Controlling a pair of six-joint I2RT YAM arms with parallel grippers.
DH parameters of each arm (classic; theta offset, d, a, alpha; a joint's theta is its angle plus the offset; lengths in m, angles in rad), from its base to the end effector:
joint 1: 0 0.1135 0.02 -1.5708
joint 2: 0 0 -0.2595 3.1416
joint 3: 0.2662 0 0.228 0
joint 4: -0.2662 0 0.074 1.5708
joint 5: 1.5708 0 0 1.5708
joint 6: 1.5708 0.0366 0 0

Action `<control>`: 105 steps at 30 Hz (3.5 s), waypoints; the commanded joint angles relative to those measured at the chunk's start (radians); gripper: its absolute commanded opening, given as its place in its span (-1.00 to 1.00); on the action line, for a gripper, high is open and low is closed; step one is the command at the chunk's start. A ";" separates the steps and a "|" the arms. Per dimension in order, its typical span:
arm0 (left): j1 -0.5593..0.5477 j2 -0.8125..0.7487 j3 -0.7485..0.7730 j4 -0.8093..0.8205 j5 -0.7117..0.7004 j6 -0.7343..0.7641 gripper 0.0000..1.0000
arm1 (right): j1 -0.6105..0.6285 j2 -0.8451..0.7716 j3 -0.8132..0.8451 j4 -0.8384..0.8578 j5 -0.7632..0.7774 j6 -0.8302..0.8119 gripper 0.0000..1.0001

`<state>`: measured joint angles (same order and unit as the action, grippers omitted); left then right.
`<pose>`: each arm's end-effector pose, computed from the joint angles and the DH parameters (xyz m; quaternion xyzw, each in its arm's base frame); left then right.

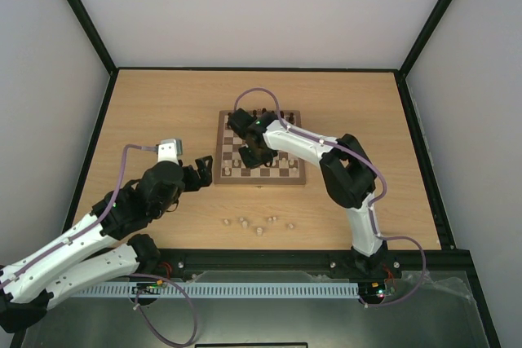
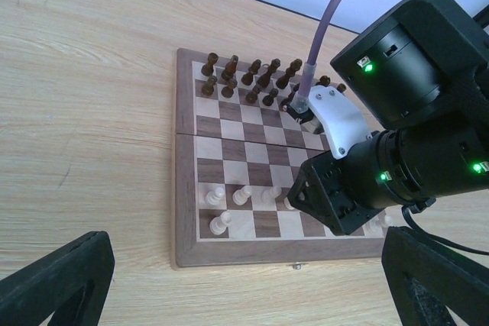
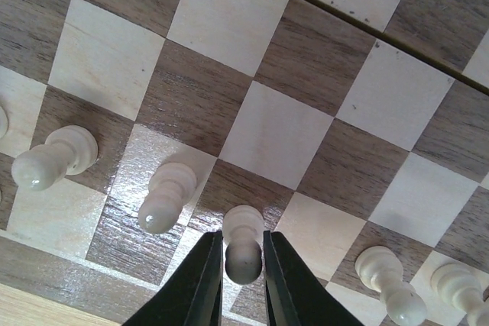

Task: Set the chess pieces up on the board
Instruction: Place the chess piece on the chessboard, then pick up the chess piece at the center of the board.

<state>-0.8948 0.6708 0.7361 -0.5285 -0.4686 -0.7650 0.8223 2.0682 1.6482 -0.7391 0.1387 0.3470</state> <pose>0.0928 -0.0893 0.3014 -0.0682 0.8335 -0.2442 0.4910 0.2849 0.2993 0.2056 -0.2161 0.9524 0.0560 0.2075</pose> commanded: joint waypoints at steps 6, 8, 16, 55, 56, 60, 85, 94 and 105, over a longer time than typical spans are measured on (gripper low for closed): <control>0.012 -0.003 0.008 0.016 0.006 0.021 0.98 | 0.000 0.021 0.008 -0.031 0.009 -0.012 -0.67; 0.013 -0.004 0.007 0.015 0.008 0.019 0.98 | -0.002 0.024 0.014 -0.032 0.015 -0.013 -0.68; 0.013 -0.017 0.007 0.007 0.012 0.011 0.98 | -0.009 0.027 0.022 -0.016 0.017 -0.014 -0.82; 0.015 -0.069 -0.028 -0.040 0.038 -0.047 0.98 | -0.002 -0.460 -0.288 0.138 -0.114 0.012 0.71; 0.015 -0.069 -0.029 -0.050 0.040 -0.049 0.98 | 0.008 -0.478 -0.314 0.142 -0.117 0.019 0.93; 0.015 -0.063 -0.041 -0.055 0.058 -0.048 0.98 | 0.070 -0.546 -0.416 0.136 -0.103 0.056 0.97; 0.015 0.040 -0.097 0.045 0.160 -0.021 0.98 | 0.215 -0.666 -0.763 0.166 -0.039 0.283 -0.15; 0.017 0.041 -0.103 0.055 0.160 -0.008 0.98 | 0.248 -0.605 -0.769 0.184 -0.041 0.309 -0.17; 0.021 0.039 -0.115 0.062 0.159 -0.010 0.98 | 0.266 -0.555 -0.767 0.190 -0.051 0.304 -0.27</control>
<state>-0.8803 0.7105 0.6327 -0.4805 -0.3134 -0.7876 1.0779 1.4982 0.8822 -0.5327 0.0860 0.6403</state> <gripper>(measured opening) 0.991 0.369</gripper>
